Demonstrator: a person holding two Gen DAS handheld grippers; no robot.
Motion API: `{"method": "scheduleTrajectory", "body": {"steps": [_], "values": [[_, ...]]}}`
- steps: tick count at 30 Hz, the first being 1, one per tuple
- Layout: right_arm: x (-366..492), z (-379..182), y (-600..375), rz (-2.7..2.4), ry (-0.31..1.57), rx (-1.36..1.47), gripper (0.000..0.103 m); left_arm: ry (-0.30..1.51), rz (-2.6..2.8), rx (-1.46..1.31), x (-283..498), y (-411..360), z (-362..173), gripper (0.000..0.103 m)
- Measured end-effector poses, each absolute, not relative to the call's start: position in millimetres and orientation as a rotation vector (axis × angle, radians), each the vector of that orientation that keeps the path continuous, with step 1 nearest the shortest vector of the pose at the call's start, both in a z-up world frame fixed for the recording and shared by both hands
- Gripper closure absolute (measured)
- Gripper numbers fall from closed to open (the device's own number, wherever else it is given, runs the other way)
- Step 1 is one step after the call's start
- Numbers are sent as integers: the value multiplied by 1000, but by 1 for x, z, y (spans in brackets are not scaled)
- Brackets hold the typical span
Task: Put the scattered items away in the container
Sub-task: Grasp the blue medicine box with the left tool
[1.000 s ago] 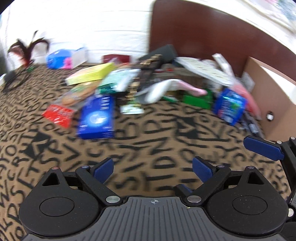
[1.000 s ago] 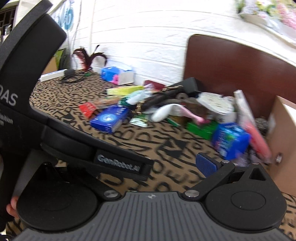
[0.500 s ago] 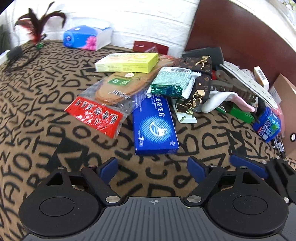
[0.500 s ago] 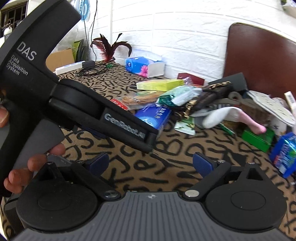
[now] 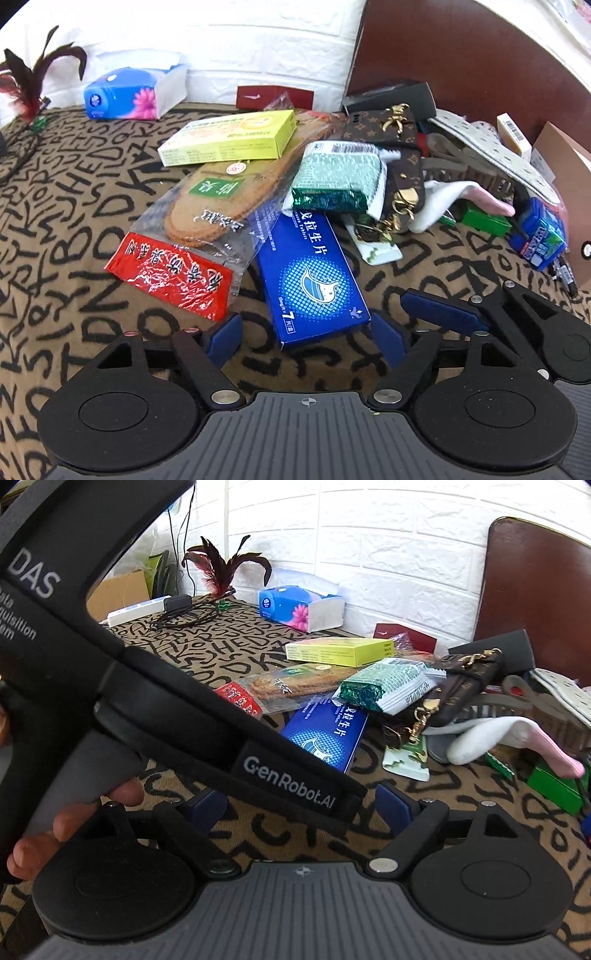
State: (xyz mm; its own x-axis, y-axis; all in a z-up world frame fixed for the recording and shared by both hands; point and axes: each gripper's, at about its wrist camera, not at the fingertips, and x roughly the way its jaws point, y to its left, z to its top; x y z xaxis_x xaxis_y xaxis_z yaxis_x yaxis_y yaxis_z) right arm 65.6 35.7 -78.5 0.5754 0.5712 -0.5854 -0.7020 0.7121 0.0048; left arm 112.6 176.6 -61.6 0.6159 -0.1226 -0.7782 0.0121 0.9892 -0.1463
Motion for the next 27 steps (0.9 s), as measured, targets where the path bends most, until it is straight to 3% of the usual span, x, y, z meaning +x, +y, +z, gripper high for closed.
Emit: {"method": "scheduleTrajectory", "body": {"steps": [8,13,14,15,16,27], "values": [[81,-84,47,763,627,-215,15,918,-122,-175,126,186,-62,17],[92,-87,53,765,652,-213,24,917,-115,-155,134,183,-63,19],[92,-86,51,761,651,-210,29,918,-116,-157,134,183,-62,22],[93,-86,50,752,648,-207,40,919,-121,-162,134,183,-62,24],[95,-85,48,738,648,-206,41,920,-127,-172,133,184,-61,29],[75,-78,28,760,618,-241,41,934,-131,-151,113,161,-59,31]]}}
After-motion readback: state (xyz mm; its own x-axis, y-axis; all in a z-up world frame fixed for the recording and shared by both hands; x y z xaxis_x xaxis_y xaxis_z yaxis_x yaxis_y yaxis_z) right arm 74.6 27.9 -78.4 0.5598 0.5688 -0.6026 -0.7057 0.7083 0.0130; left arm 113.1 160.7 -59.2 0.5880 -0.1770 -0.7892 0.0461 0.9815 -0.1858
